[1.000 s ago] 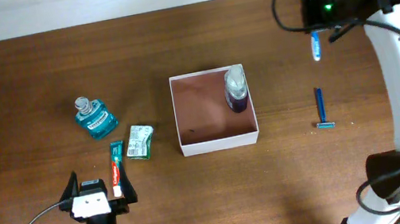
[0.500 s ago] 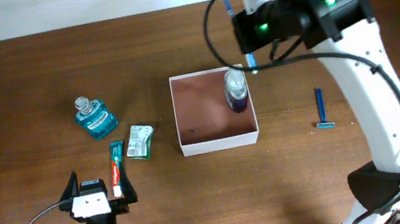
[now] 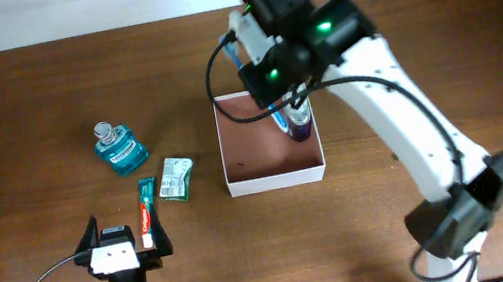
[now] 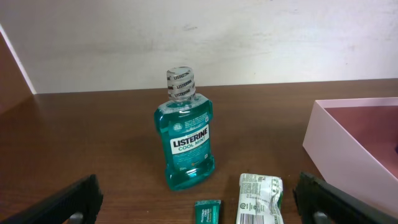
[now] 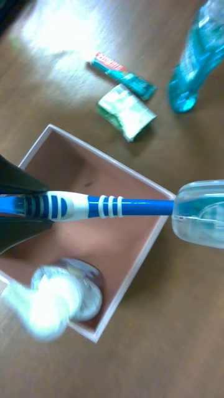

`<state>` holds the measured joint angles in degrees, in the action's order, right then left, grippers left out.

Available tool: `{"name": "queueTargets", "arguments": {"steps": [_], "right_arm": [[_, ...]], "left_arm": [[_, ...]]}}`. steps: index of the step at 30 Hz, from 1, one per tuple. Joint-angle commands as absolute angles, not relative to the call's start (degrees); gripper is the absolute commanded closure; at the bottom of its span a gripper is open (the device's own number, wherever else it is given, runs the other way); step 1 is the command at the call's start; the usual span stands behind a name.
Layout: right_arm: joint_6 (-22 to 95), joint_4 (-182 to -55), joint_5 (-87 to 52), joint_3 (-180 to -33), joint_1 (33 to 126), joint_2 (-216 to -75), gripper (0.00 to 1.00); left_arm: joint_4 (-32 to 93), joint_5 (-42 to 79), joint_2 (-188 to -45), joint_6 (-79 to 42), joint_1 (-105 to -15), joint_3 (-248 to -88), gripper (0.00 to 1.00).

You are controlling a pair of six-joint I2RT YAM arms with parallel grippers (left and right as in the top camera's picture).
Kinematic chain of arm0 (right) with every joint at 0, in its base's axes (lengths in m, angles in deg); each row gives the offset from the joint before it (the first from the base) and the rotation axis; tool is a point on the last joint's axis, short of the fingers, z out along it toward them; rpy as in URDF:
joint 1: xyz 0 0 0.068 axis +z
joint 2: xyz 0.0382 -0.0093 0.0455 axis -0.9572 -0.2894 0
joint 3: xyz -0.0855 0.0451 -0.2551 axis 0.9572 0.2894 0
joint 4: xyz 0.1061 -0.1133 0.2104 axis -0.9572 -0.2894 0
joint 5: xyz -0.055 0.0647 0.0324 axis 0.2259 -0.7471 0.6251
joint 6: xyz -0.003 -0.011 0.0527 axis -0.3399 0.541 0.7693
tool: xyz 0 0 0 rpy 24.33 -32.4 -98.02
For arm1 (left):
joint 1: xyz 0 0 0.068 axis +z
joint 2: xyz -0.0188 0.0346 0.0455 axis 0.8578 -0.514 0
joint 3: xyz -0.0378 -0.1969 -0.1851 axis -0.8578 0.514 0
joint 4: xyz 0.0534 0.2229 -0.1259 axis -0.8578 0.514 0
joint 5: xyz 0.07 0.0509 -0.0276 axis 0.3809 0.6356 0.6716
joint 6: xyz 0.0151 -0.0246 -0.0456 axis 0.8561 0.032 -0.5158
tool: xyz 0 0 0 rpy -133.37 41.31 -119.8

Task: Pack container
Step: 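Lift the toothbrush with the right gripper and carry it over the box, then lower the toothbrush into the box and open the right gripper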

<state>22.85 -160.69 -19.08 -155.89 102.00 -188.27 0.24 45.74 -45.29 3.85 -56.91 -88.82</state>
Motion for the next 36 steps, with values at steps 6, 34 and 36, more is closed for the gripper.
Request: {"name": "queueTargets", "arguments": {"steps": [6, 34, 36], "right_arm": [[25.32, -163.75, -20.09, -155.15, 103.35, -194.13, 0.96], [30.55, -164.84, -20.04, -153.27, 106.50, -202.00, 0.95], [30.57, -164.62, -20.04, -151.85, 106.65, -202.00, 0.95]], "left_arm": [[0.63, 45.74, -44.87, 4.77, -57.15, -88.72, 0.01], [0.63, 45.74, -44.87, 4.77, -57.15, -88.72, 0.01], [0.63, 45.74, -44.87, 4.77, -57.15, -88.72, 0.01]]}}
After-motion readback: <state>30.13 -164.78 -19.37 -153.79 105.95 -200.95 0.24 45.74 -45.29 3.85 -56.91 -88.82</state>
